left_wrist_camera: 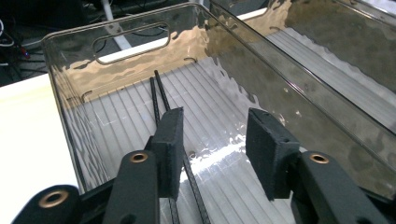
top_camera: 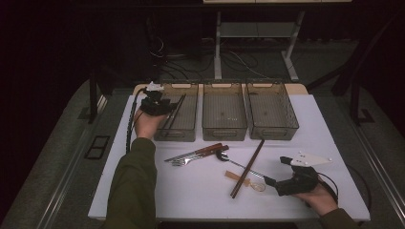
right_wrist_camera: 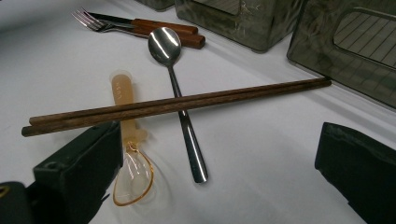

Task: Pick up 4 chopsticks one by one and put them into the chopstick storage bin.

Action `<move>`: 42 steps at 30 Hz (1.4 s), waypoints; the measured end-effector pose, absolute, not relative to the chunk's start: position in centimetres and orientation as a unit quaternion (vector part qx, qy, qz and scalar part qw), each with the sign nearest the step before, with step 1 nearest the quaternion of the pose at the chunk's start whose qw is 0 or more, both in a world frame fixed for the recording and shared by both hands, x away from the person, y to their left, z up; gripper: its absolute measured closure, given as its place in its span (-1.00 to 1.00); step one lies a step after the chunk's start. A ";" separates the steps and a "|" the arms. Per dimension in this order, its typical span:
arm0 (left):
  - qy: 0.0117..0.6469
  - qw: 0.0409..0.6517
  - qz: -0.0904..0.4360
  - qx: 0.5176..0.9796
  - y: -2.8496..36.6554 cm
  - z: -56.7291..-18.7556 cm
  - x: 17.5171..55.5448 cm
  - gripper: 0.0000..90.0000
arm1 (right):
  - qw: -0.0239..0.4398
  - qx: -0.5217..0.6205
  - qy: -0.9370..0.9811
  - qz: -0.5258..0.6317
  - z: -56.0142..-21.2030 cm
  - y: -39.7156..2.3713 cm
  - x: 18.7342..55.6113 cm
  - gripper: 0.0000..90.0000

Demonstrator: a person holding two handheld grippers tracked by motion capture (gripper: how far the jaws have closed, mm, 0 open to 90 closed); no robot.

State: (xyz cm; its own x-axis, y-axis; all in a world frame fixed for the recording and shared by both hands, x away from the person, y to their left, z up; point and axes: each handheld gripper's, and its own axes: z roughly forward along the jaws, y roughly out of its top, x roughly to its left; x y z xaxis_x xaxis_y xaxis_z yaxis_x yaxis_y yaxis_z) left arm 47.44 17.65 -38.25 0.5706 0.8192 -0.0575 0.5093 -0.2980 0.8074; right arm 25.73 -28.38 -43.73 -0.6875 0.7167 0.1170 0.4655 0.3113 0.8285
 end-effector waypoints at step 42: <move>0.329 0.446 0.132 0.822 15.7 -38.7 33.8 -0.71 | 0.130 0.372 0.801 0.452 -43.7 -28.3 25.7 -0.97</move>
State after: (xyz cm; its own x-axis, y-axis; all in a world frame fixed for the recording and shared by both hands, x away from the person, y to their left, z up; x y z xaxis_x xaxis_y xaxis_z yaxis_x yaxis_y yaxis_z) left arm 33.77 15.65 -38.70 0.7483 0.6589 -0.0770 0.4241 -0.3859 0.8193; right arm 25.73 -28.29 -43.74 -0.6900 0.7125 0.1275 0.4778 0.3160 0.8197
